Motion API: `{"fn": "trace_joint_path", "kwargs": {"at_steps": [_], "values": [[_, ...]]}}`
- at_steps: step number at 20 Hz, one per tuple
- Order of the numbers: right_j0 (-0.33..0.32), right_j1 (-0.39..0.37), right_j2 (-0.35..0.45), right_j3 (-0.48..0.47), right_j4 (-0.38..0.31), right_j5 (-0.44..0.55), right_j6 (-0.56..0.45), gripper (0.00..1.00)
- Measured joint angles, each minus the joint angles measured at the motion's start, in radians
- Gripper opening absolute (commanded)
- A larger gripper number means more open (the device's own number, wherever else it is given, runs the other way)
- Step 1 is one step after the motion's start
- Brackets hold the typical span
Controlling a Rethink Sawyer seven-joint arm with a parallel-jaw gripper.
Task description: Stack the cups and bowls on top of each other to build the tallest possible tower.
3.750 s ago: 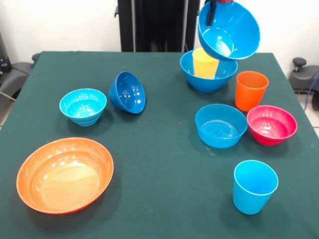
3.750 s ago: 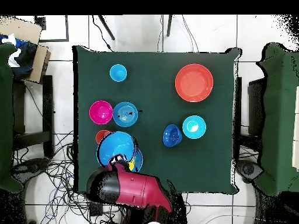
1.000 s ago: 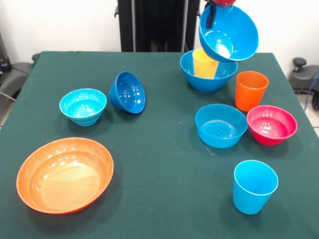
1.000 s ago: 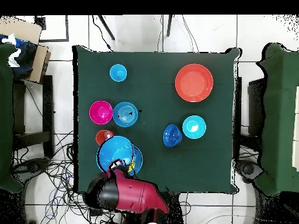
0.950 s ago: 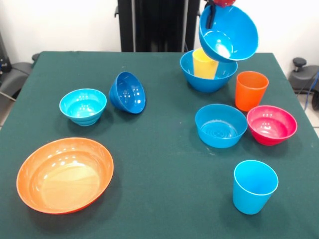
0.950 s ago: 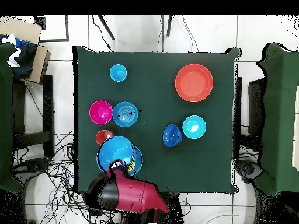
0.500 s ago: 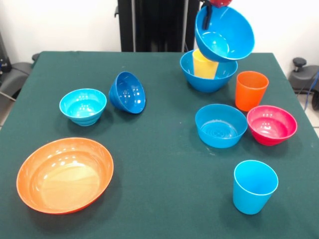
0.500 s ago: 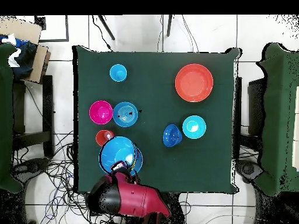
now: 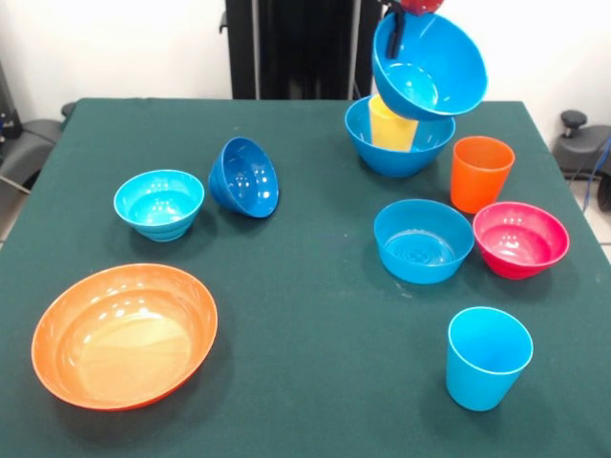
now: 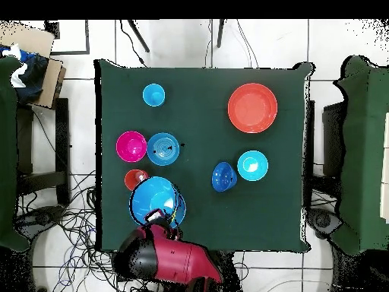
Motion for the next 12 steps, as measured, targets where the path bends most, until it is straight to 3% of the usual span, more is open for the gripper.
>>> {"fn": "trace_joint_path", "kwargs": {"at_steps": [12], "values": [[0.001,0.009,0.000,0.001,0.000,-0.038,0.000,0.00]]}}
